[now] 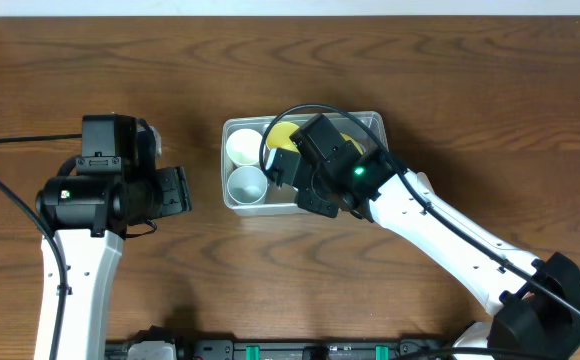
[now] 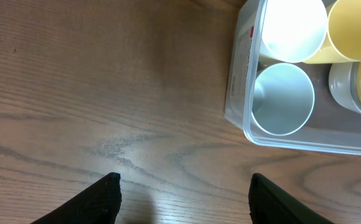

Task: Pack container
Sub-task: 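Carry the spoon into the container's front edge and release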

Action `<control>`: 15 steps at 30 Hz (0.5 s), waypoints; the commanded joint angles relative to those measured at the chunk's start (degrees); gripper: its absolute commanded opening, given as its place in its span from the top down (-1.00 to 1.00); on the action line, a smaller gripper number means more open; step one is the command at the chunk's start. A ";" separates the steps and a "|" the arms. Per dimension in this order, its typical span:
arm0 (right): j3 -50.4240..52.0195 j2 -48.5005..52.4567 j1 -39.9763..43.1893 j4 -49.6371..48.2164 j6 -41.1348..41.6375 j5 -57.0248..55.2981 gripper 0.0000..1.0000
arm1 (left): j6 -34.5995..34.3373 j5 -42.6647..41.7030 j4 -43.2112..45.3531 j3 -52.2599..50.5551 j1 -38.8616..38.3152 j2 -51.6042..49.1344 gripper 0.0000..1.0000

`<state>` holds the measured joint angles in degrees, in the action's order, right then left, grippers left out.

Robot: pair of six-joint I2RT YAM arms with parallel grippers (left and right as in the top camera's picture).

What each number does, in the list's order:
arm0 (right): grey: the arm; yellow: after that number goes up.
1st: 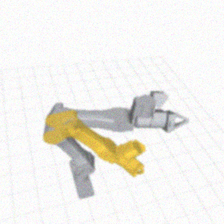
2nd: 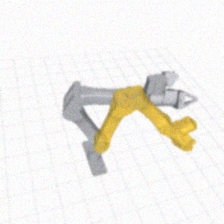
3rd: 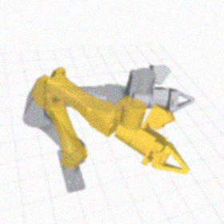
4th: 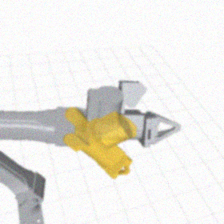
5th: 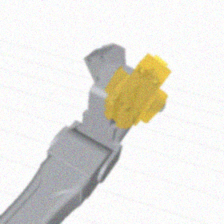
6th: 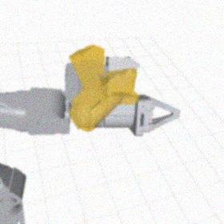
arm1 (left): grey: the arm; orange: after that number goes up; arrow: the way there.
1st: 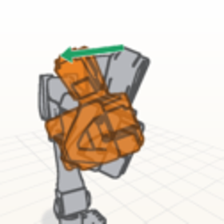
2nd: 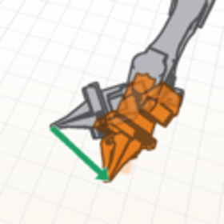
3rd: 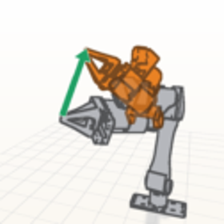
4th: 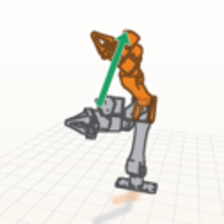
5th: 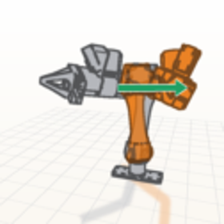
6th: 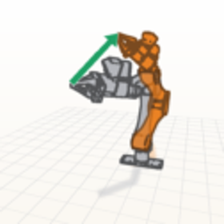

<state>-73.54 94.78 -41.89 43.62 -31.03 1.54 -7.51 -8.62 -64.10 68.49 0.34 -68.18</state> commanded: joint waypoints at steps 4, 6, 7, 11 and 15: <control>-0.37 0.39 -0.57 0.57 -0.74 0.02 -0.34 | -0.11 0.24 -0.17 -0.09 0.28 0.46 -0.32; -0.39 0.37 -0.57 0.44 -0.74 0.02 -0.39 | -0.11 0.26 -0.17 -0.09 0.28 0.46 -0.32; -0.39 0.37 -0.57 0.44 -0.61 0.02 -0.40 | -0.11 0.26 -0.17 -0.09 0.28 0.46 -0.33; -0.42 0.22 -0.52 -0.22 5.46 0.00 -0.42 | -0.11 0.26 -0.35 -0.09 0.28 0.46 -0.33; -0.76 -1.62 -0.50 -0.61 9.66 -0.28 -0.41 | -0.11 0.24 -1.25 -0.09 0.28 0.46 -0.33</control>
<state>-73.54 94.76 -41.93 43.22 -26.17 1.50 -7.51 -8.62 -64.73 68.49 0.34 -68.18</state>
